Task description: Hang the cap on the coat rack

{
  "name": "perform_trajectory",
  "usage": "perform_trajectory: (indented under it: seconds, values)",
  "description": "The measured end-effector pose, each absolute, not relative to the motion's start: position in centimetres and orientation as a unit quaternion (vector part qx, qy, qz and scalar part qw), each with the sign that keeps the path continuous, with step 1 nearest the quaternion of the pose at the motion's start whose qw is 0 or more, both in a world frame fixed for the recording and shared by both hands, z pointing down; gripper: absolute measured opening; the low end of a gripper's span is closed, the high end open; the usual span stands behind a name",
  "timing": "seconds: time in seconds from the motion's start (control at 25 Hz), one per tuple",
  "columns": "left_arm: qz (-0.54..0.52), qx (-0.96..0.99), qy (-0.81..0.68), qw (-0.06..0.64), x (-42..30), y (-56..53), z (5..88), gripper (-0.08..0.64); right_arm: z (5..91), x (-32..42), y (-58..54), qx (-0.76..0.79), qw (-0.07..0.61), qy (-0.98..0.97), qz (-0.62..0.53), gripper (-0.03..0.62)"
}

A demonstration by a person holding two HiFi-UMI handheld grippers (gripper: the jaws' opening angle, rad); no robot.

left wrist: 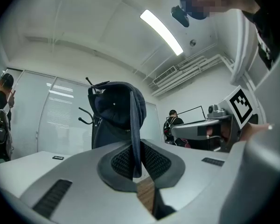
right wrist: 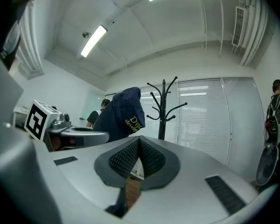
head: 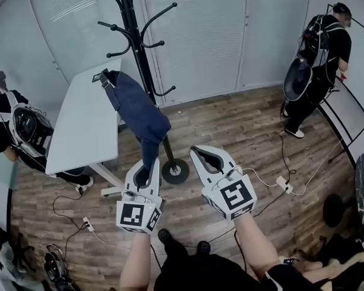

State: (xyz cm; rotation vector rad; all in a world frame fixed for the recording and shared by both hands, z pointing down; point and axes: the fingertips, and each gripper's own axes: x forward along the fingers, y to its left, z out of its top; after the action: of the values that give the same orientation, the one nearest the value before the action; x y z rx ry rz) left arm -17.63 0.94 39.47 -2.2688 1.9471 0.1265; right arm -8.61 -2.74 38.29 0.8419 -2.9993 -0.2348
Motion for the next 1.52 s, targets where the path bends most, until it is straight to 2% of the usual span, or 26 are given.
perform_trajectory:
  seconds: [0.92, 1.24, 1.52]
  values:
    - [0.030, -0.799, 0.594, 0.082, -11.7, -5.8, 39.3, 0.029, 39.3, -2.3, -8.3, 0.310, 0.004, -0.950, -0.040, 0.031]
    - [0.052, -0.813, 0.570, 0.105, -11.5, -12.7, 37.6, 0.030, 37.4, -2.6, -15.4, 0.336, 0.007, -0.940, -0.065, 0.031]
    - [0.054, -0.822, 0.550, 0.136, -14.1, -18.4, 34.5, 0.029, 34.8, -6.1, -20.9, 0.335, -0.002, -0.938, -0.092, 0.031]
